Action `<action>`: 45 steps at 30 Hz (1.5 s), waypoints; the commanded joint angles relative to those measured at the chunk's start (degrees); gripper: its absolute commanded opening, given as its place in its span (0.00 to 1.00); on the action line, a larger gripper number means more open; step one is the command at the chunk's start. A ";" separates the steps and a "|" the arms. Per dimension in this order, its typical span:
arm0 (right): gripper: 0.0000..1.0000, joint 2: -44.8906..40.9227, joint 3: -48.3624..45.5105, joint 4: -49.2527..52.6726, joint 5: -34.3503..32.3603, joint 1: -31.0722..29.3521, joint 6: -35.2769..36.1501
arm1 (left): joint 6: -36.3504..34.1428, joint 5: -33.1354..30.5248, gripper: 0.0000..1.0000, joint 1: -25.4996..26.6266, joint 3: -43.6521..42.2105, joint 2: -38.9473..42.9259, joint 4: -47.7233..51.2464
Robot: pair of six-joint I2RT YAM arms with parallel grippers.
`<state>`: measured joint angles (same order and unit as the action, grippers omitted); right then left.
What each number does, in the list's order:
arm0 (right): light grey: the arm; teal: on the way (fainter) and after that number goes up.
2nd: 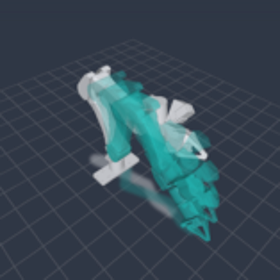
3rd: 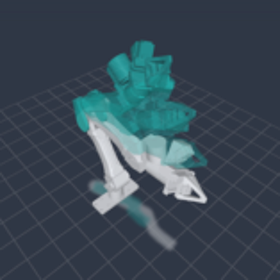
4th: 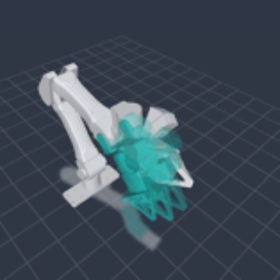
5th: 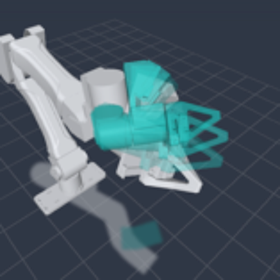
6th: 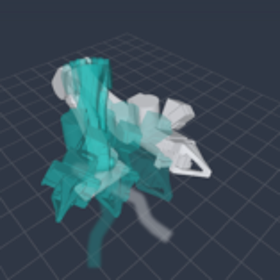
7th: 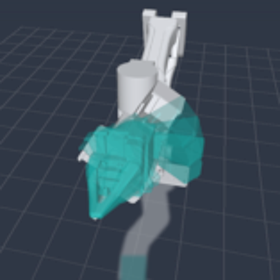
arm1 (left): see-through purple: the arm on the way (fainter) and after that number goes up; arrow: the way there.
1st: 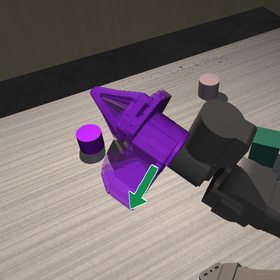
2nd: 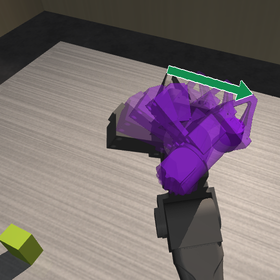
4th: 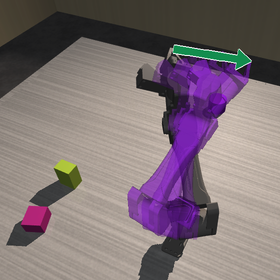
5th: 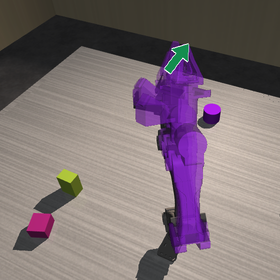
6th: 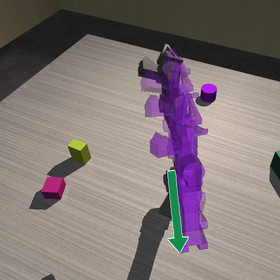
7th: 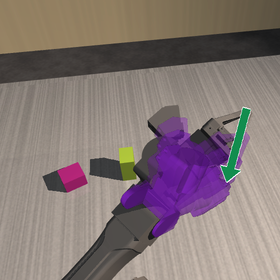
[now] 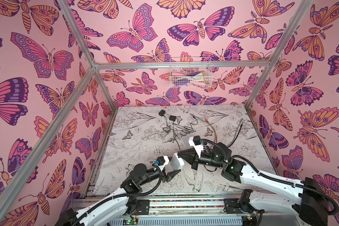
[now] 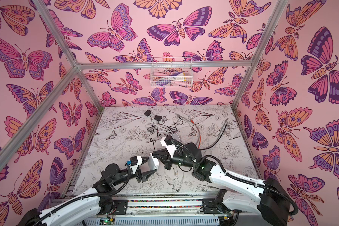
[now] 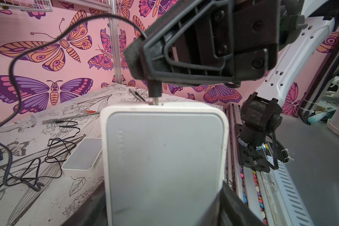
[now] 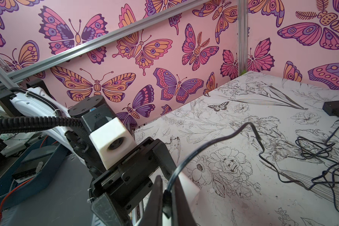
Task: Insert the plug into the switch port
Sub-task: 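Push the black cable plug down into the switch's top port with the right gripper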
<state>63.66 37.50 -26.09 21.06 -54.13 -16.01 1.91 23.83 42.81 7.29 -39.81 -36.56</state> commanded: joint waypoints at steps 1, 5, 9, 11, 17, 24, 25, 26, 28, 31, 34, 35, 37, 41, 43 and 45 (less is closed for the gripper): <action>0.00 0.87 -1.22 3.56 -0.57 -1.02 1.40 | 1.21 -2.21 0.00 0.08 1.41 1.49 -5.15; 0.00 2.09 -1.28 3.39 -0.90 -1.29 1.17 | 1.17 -2.30 0.00 0.13 1.63 1.58 -5.50; 0.00 3.03 -1.31 2.93 -1.04 -1.42 0.99 | 0.98 -2.65 0.00 0.09 1.76 1.86 -5.63; 0.00 3.46 -1.49 2.59 -1.15 -1.48 0.73 | 1.07 -2.67 0.00 0.08 1.66 2.15 -5.72; 0.00 5.32 -2.16 0.55 -0.93 -1.59 -0.66 | 0.99 -3.39 0.00 0.08 1.56 3.40 -6.15; 0.00 6.33 -2.93 -0.24 -1.80 -1.94 -1.19 | 0.97 -3.87 0.00 0.08 1.51 4.57 -6.25; 0.00 6.43 -2.95 -0.12 -1.97 -1.94 -1.06 | 1.01 -3.97 0.00 0.08 1.55 4.70 -6.29; 0.00 6.46 -3.03 0.18 -2.14 -1.95 -1.04 | 1.14 -4.05 0.00 0.11 1.52 4.82 -6.25; 0.00 6.68 -3.05 0.55 -2.46 -2.03 -0.78 | 1.10 -4.28 0.00 0.13 1.76 5.25 -6.25; 0.00 7.13 -3.41 0.62 -3.03 -2.12 -0.78 | 1.20 -4.50 0.00 0.09 1.92 5.66 -6.25; 0.00 7.79 -3.74 0.42 -3.46 -2.21 -0.78 | 1.20 -4.59 0.00 0.08 2.20 5.89 -6.25; 0.00 7.97 -3.83 0.34 -3.63 -2.28 -0.73 | 1.18 -4.61 0.00 0.08 2.36 5.84 -6.23; 0.00 8.55 -4.00 0.29 -4.00 -2.37 -0.78 | 1.14 -4.57 0.00 0.08 2.62 5.84 -6.25; 0.00 9.84 -4.27 -0.27 -4.44 -2.39 -0.86 | 0.89 -4.24 0.00 0.09 3.02 6.19 -6.25; 0.00 10.43 -4.39 -0.45 -4.58 -2.40 -0.95 | 0.75 -4.24 0.00 0.13 3.08 6.73 -6.41; 0.00 11.12 -4.36 -0.68 -4.58 -2.46 -1.03 | 0.51 -4.16 0.00 0.08 3.06 7.38 -6.51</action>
<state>71.50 35.97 -36.25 16.45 -55.40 -16.64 3.31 17.54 42.74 7.27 -35.75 -29.10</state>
